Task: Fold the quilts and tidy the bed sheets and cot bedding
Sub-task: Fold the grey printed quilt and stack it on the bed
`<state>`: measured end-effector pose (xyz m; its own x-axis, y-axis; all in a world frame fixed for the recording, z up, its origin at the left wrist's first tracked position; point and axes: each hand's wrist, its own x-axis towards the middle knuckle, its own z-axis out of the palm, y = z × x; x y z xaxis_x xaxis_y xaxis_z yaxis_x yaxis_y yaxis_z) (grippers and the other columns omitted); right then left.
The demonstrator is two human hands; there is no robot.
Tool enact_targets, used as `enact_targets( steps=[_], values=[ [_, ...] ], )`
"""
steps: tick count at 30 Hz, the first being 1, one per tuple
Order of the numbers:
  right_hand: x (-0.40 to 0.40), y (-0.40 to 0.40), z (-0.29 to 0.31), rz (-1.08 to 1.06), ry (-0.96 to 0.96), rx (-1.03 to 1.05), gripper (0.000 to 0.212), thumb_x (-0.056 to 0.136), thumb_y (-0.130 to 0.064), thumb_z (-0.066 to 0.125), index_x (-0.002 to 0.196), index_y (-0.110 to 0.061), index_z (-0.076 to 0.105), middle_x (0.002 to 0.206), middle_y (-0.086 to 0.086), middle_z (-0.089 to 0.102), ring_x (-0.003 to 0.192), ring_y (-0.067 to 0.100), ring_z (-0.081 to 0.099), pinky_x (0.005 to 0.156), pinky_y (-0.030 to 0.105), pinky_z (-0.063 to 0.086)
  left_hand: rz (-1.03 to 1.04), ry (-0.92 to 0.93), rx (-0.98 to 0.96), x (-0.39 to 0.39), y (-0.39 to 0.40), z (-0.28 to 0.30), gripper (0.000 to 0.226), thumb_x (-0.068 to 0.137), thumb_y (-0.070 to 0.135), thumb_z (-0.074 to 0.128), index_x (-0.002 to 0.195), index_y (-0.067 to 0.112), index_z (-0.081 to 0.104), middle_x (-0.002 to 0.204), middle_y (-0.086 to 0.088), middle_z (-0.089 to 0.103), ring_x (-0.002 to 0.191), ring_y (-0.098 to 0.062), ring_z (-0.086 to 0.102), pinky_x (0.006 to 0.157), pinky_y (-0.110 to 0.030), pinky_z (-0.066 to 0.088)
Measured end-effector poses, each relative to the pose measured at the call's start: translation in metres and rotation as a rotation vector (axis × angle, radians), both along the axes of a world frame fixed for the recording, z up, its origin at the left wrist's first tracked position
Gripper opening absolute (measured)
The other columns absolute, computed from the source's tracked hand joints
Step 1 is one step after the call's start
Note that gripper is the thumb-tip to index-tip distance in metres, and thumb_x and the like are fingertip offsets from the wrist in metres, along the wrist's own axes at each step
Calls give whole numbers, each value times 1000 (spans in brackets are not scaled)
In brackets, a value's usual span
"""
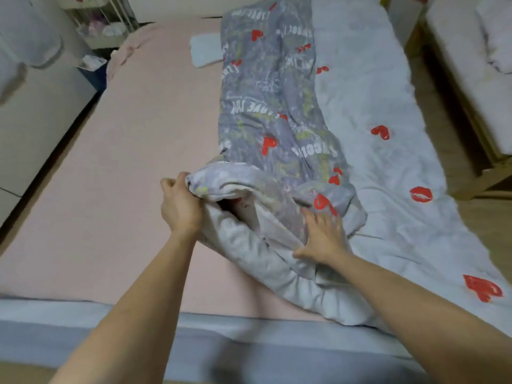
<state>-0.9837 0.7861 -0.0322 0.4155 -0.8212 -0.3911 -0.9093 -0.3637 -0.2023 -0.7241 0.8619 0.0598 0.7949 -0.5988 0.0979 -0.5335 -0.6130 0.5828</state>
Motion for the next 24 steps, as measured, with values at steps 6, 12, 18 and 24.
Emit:
enact_targets(
  steps=[6,12,18,24],
  values=[
    [-36,42,-71,81,203,166,114,75,-58,68,153,-16,-5,160,13,-1,148,27,1,118,41,17,-380,-400,677,-21,0,-36,26,95,14,43,114,15,60,117,-10,51,113,-33,44,71,-37,40],
    [-17,60,-112,118,242,85,106,84,-39,66,152,-10,-11,157,18,-19,147,31,-10,104,40,41,-566,-291,1047,-44,13,-88,80,85,45,63,145,10,22,143,-10,30,131,-31,33,102,-48,34],
    [-14,34,-127,198,255,-23,39,98,-11,36,135,-2,41,141,19,36,125,32,42,90,43,43,-785,-242,574,-41,36,-133,61,91,21,57,147,15,32,128,-9,46,107,-33,53,72,-45,50],
    [-22,-10,-61,103,120,-538,34,86,-14,56,119,-13,58,113,20,53,104,35,53,56,39,41,-942,-644,1114,14,31,-114,32,98,29,46,124,23,63,127,-1,59,123,-24,49,91,-33,46]
  ],
)
